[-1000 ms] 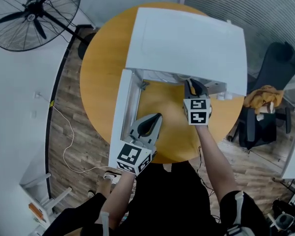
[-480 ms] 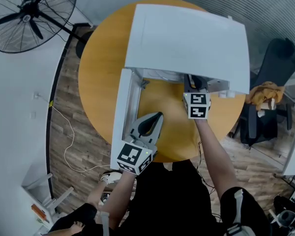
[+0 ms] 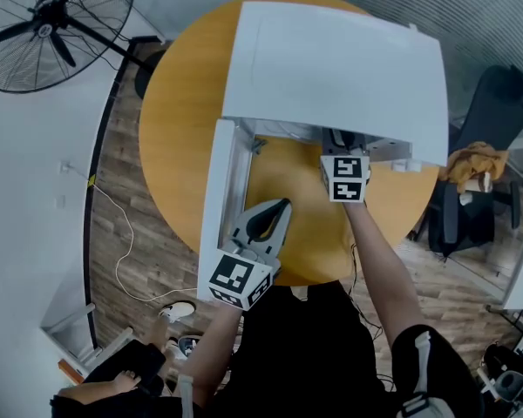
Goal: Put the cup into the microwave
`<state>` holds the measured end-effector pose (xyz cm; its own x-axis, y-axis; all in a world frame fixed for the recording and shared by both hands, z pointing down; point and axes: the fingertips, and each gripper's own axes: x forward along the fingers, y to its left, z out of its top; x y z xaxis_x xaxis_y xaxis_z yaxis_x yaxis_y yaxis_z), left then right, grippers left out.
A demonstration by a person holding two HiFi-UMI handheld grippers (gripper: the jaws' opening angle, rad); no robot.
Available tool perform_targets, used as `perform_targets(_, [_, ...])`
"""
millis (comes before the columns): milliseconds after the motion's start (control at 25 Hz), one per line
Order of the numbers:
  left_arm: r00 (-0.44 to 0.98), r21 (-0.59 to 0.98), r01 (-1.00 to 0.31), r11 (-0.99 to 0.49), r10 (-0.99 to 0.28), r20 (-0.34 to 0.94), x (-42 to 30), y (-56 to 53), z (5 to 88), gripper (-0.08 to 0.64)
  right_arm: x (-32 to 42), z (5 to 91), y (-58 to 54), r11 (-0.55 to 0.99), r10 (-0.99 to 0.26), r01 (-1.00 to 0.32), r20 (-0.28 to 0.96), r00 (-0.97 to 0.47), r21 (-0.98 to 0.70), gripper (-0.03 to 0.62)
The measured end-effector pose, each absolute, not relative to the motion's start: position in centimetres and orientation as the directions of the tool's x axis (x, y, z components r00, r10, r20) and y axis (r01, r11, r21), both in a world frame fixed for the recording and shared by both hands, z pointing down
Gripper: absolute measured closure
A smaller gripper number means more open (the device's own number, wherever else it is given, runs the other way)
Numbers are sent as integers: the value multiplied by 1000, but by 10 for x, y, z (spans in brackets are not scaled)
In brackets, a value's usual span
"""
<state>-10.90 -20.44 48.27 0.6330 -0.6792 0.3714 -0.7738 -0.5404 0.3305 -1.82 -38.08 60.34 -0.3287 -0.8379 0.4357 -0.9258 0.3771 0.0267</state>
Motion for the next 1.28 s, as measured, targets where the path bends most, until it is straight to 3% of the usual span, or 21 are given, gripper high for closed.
perform_targets(440, [623,328,-782,-530,-686,376,-106,-205,484,565,-18,603,-384,394,-839,-918,427,-337,49,515])
perform_targets(840, [606,326,-795,-511,-693,391,-94,-197,487,565,-7,598,-368,410,-834,-912,406,-374,2,459])
perform_targets(1280, [557,295,-829,-475,-745,367,-77,-178,475,565,2,585,-317,465,-804,-885,410,-431,-18,459])
